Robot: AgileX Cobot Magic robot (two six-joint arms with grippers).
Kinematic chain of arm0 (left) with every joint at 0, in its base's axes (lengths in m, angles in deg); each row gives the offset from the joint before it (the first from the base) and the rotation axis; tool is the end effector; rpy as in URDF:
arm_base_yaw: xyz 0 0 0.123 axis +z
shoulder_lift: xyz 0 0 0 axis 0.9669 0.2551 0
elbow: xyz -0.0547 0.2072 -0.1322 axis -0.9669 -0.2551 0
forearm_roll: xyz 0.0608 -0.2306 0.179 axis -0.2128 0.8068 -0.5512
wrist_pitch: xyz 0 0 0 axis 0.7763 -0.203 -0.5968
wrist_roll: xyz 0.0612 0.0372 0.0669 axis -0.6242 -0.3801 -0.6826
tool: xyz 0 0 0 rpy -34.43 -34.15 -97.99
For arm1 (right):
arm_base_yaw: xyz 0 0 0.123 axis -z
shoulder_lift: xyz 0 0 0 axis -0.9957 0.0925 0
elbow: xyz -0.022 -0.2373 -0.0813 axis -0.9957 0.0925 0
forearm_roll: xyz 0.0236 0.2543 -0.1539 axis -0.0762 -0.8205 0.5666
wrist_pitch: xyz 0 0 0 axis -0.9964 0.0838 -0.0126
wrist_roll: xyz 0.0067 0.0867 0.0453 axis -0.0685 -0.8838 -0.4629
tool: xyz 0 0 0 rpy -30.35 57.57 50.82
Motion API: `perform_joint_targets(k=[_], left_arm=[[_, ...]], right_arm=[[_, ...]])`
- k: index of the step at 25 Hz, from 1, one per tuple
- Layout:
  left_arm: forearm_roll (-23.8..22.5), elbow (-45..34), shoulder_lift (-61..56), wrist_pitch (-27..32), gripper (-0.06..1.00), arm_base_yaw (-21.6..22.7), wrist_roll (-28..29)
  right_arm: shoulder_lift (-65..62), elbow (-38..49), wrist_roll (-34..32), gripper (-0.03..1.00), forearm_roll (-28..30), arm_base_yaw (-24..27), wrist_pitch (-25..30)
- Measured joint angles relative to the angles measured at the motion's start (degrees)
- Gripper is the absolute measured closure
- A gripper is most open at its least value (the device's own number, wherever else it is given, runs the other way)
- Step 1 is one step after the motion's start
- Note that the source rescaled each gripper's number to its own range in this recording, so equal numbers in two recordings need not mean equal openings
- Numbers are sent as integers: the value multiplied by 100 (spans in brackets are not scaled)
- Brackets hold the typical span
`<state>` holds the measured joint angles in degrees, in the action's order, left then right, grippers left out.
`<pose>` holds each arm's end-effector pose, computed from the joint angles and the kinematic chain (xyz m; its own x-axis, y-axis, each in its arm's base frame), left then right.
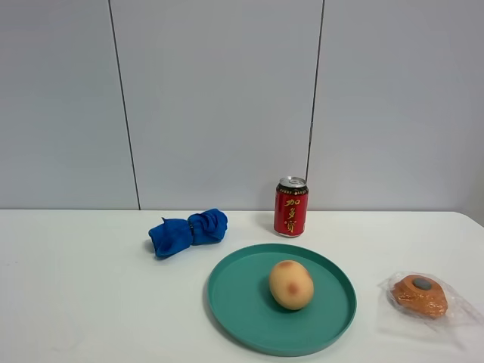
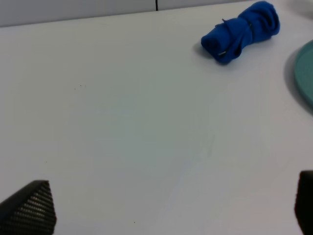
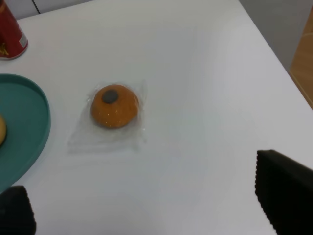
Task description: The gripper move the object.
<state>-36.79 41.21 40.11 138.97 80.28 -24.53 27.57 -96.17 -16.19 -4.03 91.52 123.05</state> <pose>0.0742 -0.0067 0.3012 -0.4289 0.0523 -0.9018 0.0723 0.9971 0.0235 0.0750 -0.0042 0.2986 -0.4473 0.0664 -0.8919 0.0818 0.9961 0.0332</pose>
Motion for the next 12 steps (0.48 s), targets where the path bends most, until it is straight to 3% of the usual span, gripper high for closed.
perform_joint_targets(k=[12], left_arm=[[0, 0, 0, 0, -6, 0, 10]], right_arm=[[0, 0, -152, 8, -57, -76, 0]])
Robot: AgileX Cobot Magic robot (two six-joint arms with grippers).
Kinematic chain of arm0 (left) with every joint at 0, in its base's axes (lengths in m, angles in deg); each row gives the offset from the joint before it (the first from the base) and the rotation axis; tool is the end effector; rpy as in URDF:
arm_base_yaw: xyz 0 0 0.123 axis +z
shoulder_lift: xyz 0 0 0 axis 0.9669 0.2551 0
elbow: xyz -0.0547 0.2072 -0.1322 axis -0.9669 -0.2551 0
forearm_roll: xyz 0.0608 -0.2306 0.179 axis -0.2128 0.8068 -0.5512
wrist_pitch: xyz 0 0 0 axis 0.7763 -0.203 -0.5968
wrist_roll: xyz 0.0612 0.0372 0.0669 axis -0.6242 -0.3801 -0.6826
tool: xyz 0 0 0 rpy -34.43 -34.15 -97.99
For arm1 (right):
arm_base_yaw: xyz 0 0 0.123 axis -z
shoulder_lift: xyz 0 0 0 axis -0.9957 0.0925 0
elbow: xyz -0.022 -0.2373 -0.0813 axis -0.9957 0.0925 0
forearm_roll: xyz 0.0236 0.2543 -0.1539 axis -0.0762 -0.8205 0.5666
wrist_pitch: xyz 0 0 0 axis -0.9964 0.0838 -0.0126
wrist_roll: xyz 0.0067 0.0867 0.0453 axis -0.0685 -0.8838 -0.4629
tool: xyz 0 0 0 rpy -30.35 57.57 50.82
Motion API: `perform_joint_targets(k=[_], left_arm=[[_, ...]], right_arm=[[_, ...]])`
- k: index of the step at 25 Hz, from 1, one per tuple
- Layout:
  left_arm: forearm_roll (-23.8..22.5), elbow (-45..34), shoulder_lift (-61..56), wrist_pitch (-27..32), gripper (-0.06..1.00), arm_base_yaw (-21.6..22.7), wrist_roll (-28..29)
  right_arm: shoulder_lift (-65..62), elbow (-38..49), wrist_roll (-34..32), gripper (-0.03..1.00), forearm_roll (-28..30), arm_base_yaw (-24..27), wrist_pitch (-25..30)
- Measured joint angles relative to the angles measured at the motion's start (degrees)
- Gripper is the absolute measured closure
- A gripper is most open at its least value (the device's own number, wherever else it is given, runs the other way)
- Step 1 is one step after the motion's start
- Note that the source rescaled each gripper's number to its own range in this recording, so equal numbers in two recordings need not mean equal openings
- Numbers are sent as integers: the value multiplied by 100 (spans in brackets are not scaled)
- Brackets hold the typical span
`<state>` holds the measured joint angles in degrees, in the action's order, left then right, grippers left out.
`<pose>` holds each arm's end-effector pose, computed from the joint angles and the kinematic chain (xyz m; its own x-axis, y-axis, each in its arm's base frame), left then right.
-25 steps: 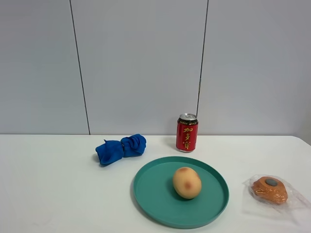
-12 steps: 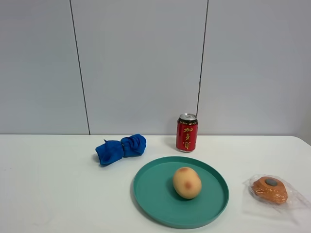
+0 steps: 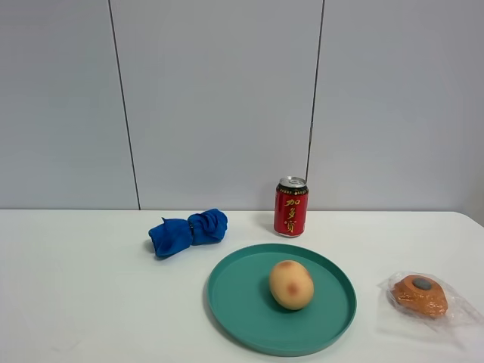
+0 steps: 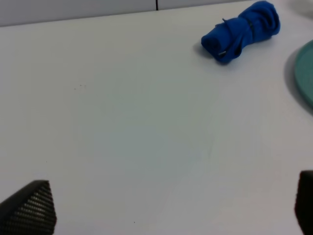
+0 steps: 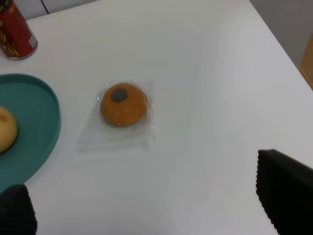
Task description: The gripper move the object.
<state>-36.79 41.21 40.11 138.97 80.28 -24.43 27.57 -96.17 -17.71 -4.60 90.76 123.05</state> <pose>0.0742 -0.0067 0.3012 -0.4290 0.0506 -0.9019 0.0716 0.9972 0.0219 0.0751 -0.0024 0.2986 -0.4459 0.0917 -0.8904 0.0749 0.9951 0.0650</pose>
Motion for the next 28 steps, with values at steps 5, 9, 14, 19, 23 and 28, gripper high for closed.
perform_joint_targets(k=[5, 9, 14, 19, 23, 28], left_arm=[[0, 0, 0, 0, -6, 0, 0], [0, 0, 0, 0, -6, 0, 0], [0, 0, 0, 0, -6, -29, 0], [0, 0, 0, 0, -6, -57, 0], [0, 0, 0, 0, -6, -57, 0], [0, 0, 0, 0, -6, -57, 0]], right_arm=[[0, 0, 1, 8, -5, 0, 0], [0, 0, 1, 8, -5, 0, 0], [0, 0, 1, 8, -5, 0, 0], [0, 0, 1, 8, -5, 0, 0], [0, 0, 1, 8, -5, 0, 0], [0, 0, 1, 8, -5, 0, 0]])
